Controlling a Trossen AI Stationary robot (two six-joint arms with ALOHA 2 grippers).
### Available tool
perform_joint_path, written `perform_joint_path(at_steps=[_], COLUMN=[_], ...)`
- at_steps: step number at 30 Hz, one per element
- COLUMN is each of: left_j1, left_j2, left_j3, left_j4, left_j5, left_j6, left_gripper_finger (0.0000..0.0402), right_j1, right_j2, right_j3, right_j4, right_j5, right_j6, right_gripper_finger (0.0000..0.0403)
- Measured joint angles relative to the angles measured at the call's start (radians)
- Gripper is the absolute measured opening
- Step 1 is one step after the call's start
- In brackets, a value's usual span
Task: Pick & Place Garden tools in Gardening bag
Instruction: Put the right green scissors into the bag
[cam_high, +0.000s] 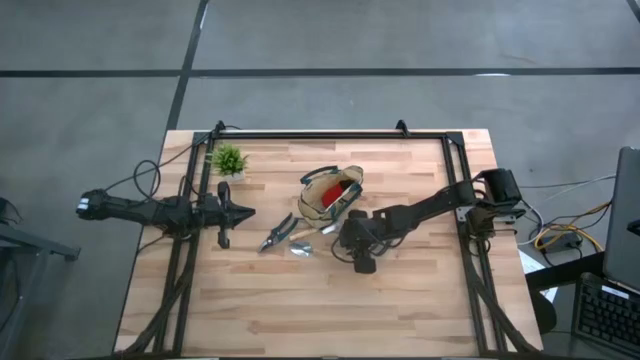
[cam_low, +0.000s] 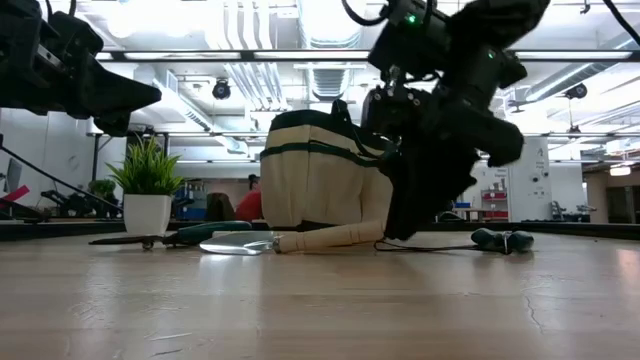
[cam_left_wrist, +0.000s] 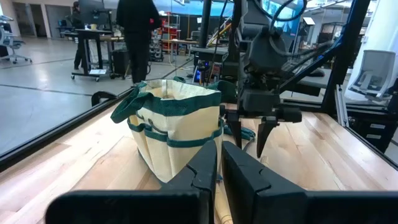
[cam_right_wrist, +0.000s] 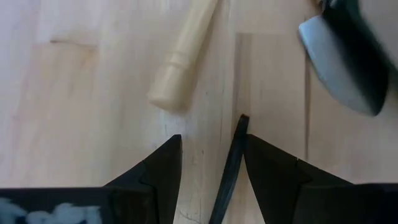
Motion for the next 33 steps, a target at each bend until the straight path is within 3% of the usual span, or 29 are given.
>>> perform_joint_path(at_steps=[11,21,29,33], left_j1=[0.0,0.0,0.0,0.0], left_j2=[0.003,0.003,0.004,0.004], left_j3=[0.0,0.0,0.0,0.0], left_j4=[0.0,0.0,0.0,0.0], left_j5=[0.0,0.0,0.0,0.0], left_j6=[0.0,0.0,0.0,0.0], left_gripper_finger=[0.003,0.003,0.003,0.003], right_j1=[0.0,-0.002,0.009,0.019], right_j2=[0.062,0.106,0.079,0.062], right_j3=[0.004,0.06,0.104,0.147], right_j4=[0.01,-0.007,-0.051,-0.126], right_j5=[0.012,0.029,0.055,0.126], right_j6=[-0.007,-0.051,-0.09,-0.113], right_gripper_finger=[0.013,0.0017,0.001,0.0009])
